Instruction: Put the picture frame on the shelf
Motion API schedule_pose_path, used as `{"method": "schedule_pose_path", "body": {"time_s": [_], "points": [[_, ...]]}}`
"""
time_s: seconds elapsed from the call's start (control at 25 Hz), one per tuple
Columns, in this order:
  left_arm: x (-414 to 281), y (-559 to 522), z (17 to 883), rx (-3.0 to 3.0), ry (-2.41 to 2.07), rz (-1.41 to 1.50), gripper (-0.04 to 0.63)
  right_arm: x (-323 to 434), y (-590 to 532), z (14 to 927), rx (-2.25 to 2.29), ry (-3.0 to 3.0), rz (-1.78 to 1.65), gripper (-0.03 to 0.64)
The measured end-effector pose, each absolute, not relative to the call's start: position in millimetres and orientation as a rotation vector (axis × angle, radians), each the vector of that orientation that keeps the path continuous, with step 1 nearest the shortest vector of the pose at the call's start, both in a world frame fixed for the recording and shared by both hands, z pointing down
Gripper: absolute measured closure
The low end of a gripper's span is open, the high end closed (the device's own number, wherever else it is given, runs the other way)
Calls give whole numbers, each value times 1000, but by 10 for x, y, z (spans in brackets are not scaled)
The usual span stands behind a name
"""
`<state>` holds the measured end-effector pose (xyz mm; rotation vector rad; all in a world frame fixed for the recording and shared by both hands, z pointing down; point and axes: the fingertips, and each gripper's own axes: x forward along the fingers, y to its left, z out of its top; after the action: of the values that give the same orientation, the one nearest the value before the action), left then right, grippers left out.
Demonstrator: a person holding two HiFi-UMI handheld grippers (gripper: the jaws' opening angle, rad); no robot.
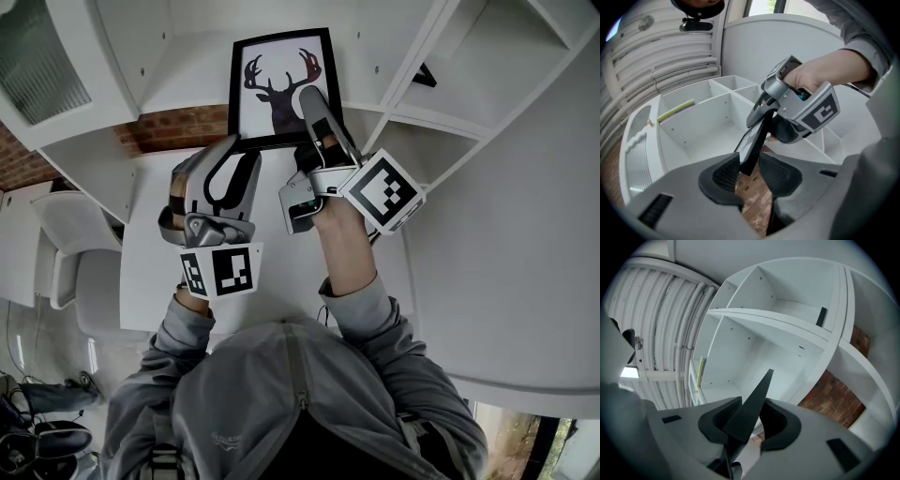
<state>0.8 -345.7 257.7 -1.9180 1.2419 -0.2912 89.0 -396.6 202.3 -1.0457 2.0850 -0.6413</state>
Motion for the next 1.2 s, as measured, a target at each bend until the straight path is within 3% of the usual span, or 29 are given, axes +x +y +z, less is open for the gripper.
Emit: {"method": "schedule_pose_path", "body": {"time_s": [0.56, 1.2], "points": [[-12, -3376, 2345, -1884, 1260, -307, 463, 787, -3892, 1876, -857, 2202, -644, 365], [-54, -3689, 2350, -1842, 1198, -439, 468, 567, -3719, 2200, -1090, 2538, -331, 359]]}}
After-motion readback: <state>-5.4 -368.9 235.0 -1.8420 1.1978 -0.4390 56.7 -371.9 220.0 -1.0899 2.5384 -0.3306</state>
